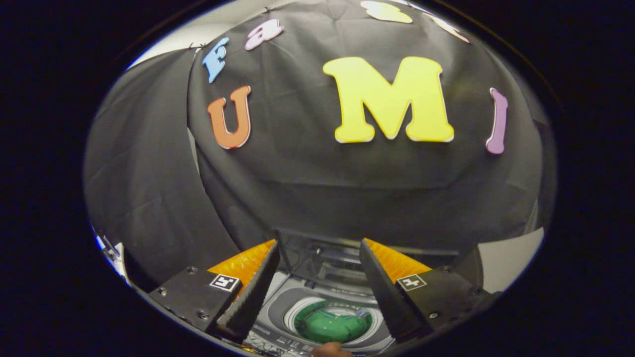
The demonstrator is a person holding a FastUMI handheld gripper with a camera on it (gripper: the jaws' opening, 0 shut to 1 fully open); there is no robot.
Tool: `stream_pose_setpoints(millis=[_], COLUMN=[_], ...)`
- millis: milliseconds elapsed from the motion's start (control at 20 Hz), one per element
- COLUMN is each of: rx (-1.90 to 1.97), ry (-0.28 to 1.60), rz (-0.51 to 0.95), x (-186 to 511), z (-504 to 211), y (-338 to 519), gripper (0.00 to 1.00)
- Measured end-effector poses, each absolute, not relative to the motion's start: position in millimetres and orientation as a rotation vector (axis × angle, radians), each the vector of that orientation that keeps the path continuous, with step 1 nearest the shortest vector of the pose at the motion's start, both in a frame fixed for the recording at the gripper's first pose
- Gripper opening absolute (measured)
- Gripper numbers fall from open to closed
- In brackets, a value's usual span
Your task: Put the clothes into the washing machine and then close the washing machine lid.
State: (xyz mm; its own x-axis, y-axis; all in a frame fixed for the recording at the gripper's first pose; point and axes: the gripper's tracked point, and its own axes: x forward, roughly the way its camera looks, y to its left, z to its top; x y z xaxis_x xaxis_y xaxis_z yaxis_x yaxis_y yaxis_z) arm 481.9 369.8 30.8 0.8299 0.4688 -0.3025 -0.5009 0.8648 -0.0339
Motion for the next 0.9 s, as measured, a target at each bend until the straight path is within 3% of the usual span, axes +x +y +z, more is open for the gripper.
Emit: stream_pose_setpoints(millis=[250, 900], rx=[-0.138, -0.04], ry=[0.247, 0.391], rz=[0.46, 0.339], x=[518.9, 602.4], z=[49.6, -13.6], y=[373.7, 370.8], gripper=[1.0, 1.0])
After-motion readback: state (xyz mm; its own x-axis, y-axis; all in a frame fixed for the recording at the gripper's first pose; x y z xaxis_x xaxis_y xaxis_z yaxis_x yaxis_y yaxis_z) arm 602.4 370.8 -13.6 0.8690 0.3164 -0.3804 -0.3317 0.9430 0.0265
